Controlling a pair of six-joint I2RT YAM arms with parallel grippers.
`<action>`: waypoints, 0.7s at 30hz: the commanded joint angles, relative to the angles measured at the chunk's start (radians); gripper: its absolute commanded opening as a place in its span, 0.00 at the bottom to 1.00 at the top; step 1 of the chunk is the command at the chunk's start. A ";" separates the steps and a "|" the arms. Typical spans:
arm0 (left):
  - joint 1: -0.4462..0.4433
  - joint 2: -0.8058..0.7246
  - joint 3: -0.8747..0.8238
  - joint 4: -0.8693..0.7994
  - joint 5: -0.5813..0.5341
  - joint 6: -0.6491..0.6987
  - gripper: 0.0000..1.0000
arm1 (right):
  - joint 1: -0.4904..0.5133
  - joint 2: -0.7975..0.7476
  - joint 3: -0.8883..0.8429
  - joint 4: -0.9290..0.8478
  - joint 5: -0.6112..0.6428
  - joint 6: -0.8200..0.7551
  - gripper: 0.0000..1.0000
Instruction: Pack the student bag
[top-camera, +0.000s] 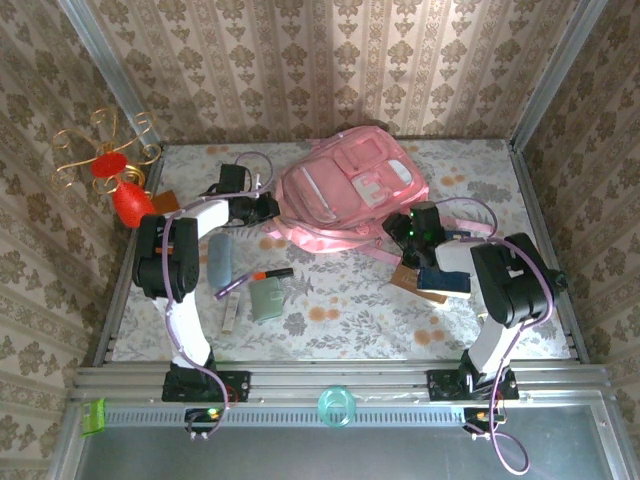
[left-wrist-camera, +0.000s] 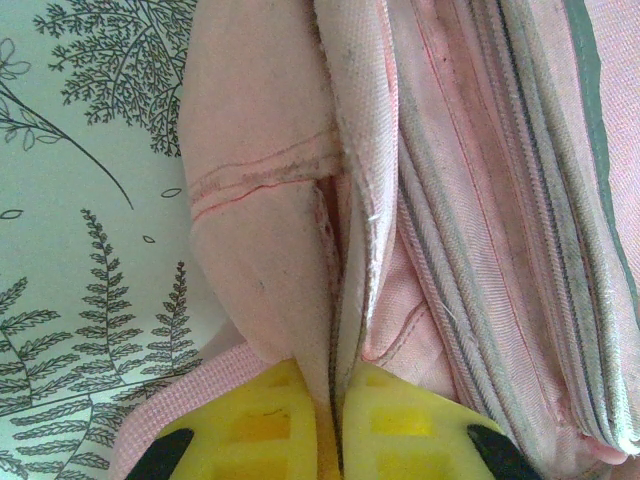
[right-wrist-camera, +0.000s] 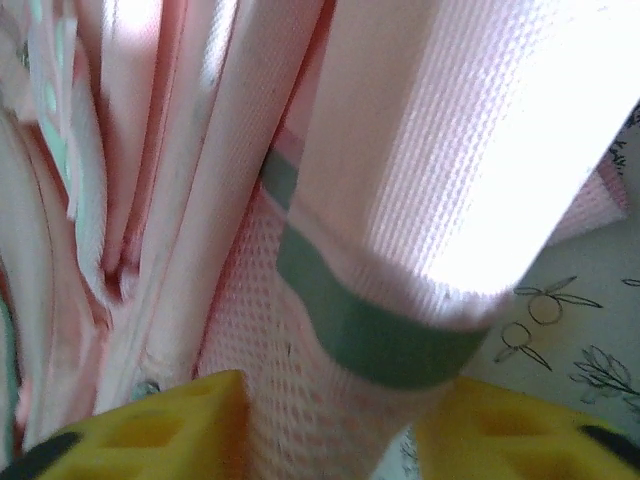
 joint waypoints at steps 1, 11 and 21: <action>0.010 -0.019 0.004 0.008 0.026 0.009 0.00 | 0.006 0.019 0.028 0.071 0.051 0.062 0.29; 0.072 -0.252 -0.064 0.091 -0.144 0.019 0.48 | 0.117 -0.242 -0.099 0.177 0.161 0.321 0.00; -0.169 -0.819 -0.512 0.238 -0.261 0.082 0.50 | 0.211 -0.330 -0.114 0.200 0.303 0.425 0.00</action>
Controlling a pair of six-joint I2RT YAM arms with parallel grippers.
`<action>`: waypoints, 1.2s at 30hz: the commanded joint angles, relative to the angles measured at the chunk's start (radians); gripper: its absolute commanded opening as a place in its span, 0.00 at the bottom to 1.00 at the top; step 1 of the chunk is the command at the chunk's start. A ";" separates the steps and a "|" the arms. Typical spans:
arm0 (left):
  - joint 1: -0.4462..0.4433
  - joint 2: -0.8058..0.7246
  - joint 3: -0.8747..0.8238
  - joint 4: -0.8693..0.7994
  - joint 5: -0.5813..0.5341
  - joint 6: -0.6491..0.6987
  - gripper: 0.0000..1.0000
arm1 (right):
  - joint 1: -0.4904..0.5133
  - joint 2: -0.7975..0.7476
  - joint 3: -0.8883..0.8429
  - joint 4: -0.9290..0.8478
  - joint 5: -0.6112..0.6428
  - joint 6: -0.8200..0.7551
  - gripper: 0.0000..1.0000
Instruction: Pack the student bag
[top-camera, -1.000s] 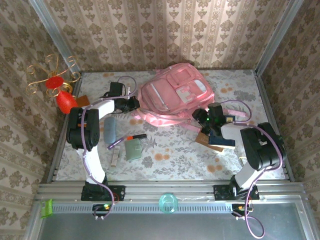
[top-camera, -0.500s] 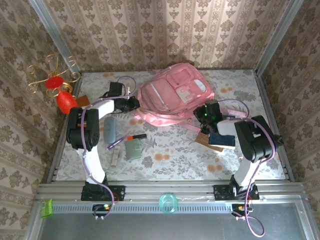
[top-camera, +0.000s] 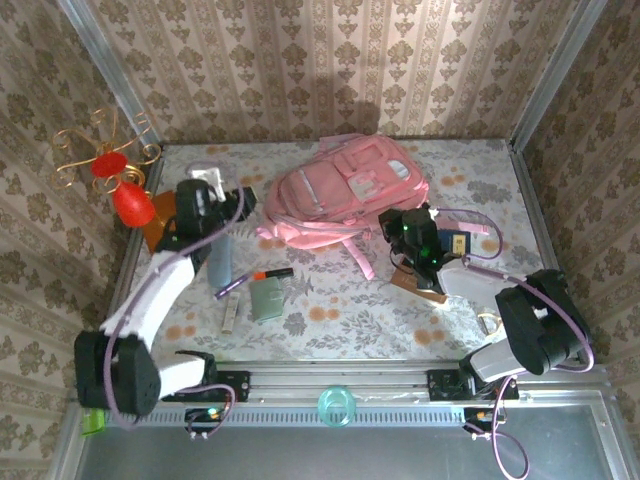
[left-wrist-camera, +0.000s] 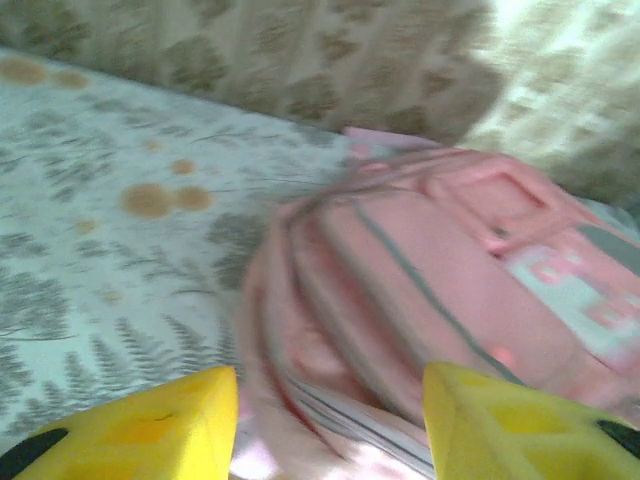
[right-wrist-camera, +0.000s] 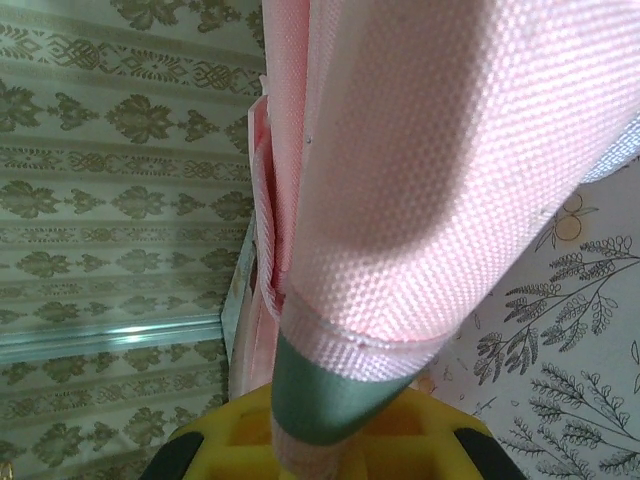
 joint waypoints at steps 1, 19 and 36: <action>-0.159 -0.041 -0.100 0.065 0.072 0.050 0.50 | 0.024 -0.029 0.014 0.083 0.090 0.053 0.00; -0.546 0.314 -0.166 0.560 0.098 0.085 0.28 | 0.105 0.006 0.121 0.047 0.113 0.064 0.00; -0.505 0.561 -0.072 0.763 0.033 0.037 0.25 | 0.112 -0.024 0.113 0.064 0.129 0.061 0.00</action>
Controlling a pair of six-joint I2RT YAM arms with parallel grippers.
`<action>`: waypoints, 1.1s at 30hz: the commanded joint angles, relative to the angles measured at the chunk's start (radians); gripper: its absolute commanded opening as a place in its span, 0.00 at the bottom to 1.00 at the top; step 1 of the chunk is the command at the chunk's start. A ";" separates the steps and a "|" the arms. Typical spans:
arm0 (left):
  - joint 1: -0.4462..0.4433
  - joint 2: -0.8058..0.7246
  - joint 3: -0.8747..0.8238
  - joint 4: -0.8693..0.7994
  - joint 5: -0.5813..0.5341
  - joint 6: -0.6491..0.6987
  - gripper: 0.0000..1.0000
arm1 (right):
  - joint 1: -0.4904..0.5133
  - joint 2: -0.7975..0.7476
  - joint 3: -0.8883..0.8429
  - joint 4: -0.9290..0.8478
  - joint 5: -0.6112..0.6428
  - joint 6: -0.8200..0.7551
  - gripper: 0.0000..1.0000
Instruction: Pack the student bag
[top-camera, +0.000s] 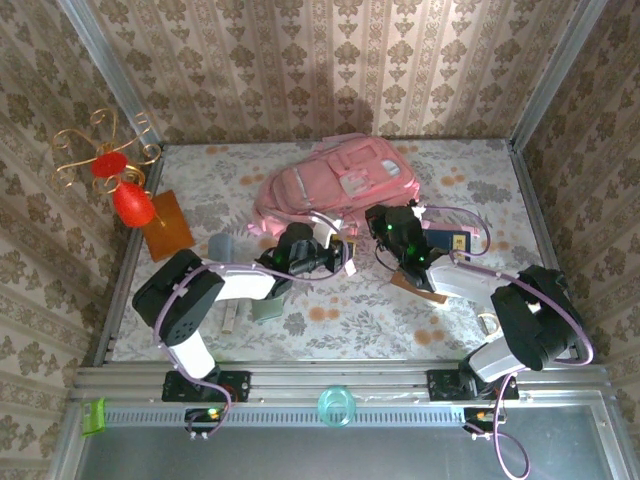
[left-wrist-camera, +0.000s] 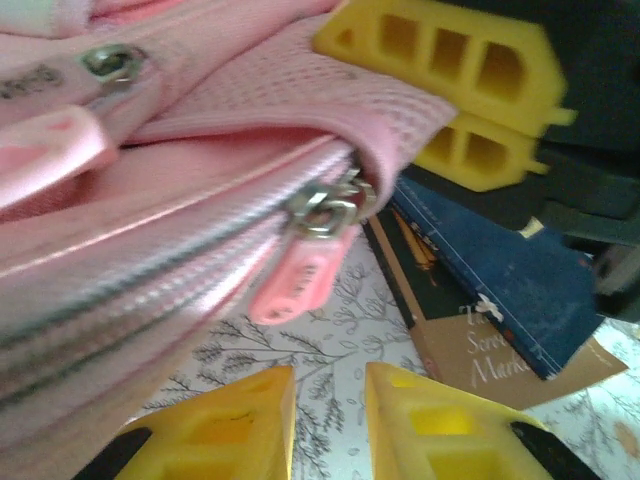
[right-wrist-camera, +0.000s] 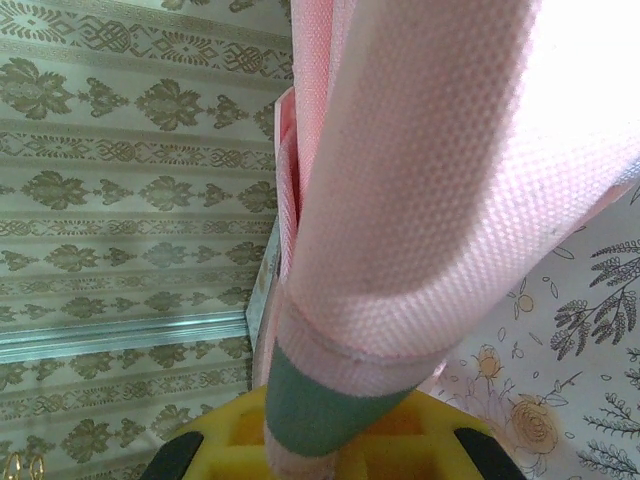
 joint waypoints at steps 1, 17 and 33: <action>0.030 0.022 0.031 0.068 -0.007 -0.020 0.26 | 0.011 -0.055 0.029 0.086 0.036 0.009 0.00; 0.072 0.071 0.093 0.120 0.147 0.003 0.29 | 0.015 -0.031 0.029 0.105 0.033 0.008 0.00; 0.075 0.062 0.031 0.275 0.171 -0.012 0.15 | 0.016 -0.009 0.021 0.077 0.060 -0.009 0.00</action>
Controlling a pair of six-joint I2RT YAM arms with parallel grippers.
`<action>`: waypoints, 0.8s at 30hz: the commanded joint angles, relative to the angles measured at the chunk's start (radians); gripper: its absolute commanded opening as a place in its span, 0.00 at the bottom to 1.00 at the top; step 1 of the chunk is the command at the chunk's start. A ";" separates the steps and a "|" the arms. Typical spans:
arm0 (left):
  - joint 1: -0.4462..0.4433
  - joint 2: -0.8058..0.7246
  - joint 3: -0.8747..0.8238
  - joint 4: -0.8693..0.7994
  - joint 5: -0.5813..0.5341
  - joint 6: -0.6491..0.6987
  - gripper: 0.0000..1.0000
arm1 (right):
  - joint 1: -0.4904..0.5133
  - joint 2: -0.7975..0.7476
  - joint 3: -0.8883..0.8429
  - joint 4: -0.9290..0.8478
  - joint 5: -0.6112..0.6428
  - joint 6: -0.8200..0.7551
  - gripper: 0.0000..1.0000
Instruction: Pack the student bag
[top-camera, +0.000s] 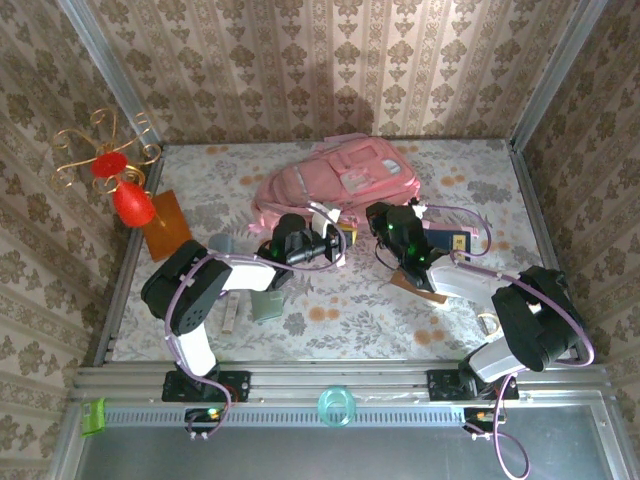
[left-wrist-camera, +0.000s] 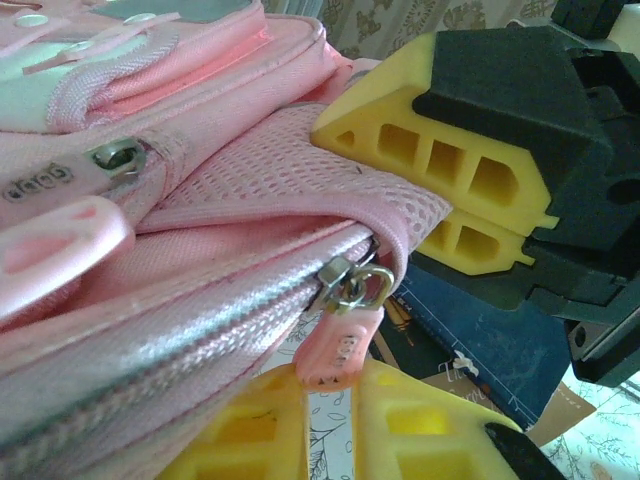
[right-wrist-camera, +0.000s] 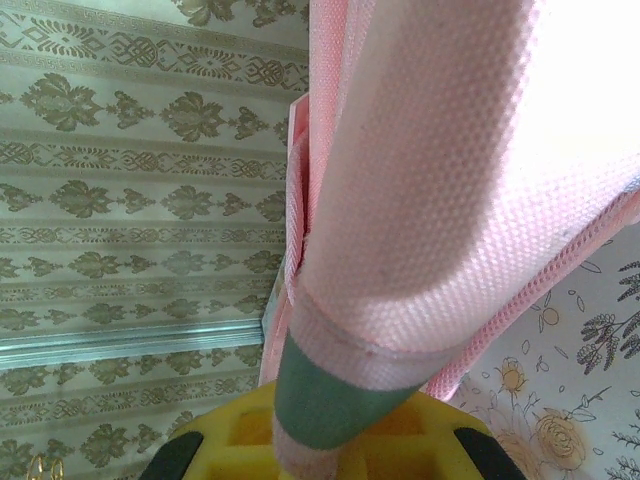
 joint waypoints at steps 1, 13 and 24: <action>0.011 -0.006 -0.007 0.111 0.015 -0.006 0.15 | 0.014 -0.006 0.021 0.050 0.042 -0.009 0.00; 0.021 0.003 -0.015 0.086 -0.058 -0.046 0.23 | 0.015 0.021 0.027 0.051 0.035 -0.009 0.00; 0.035 0.005 -0.020 0.078 -0.081 -0.064 0.18 | 0.016 0.024 0.023 0.046 0.041 -0.016 0.00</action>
